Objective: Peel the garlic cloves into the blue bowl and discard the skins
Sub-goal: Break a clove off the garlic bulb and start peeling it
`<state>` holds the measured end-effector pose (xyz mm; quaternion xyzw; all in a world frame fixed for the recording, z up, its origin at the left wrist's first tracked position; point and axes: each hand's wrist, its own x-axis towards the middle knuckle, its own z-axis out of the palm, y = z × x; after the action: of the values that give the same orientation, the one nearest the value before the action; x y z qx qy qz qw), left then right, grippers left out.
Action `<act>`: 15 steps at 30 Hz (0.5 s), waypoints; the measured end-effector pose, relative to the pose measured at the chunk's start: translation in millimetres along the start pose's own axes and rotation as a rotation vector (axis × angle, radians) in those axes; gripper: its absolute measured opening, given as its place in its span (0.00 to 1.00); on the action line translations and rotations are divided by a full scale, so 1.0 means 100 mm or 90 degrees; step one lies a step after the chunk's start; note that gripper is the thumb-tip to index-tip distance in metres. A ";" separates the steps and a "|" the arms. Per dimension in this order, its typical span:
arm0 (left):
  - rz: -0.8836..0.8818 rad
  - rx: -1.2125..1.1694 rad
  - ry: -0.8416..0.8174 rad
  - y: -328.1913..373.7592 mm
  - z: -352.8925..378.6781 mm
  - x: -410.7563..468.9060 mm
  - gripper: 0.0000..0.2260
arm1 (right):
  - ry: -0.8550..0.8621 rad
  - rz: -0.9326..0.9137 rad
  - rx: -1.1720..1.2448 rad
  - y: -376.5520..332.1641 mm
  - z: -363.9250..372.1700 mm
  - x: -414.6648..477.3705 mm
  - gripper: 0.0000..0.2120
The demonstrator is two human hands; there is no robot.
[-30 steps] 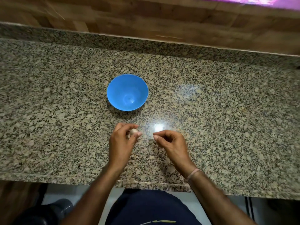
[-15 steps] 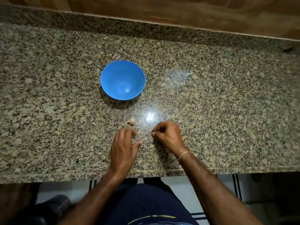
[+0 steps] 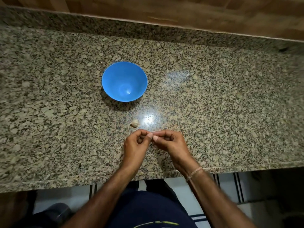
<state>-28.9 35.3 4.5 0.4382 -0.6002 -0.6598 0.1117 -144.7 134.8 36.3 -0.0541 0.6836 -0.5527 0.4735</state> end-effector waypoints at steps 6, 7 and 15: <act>-0.005 -0.085 -0.019 0.16 0.00 -0.05 0.05 | -0.013 0.008 0.047 0.03 -0.07 -0.03 0.07; -0.003 -0.075 -0.015 0.19 0.01 -0.06 0.05 | -0.024 0.006 0.039 0.04 -0.09 -0.02 0.08; -0.126 -0.108 0.035 0.31 0.21 -0.13 0.05 | 0.031 -0.178 -0.263 0.00 -0.16 -0.02 0.09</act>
<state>-47.8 51.1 35.8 0.5020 -0.4930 -0.7037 0.0991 -155.1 146.8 36.6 -0.2308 0.7789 -0.4628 0.3548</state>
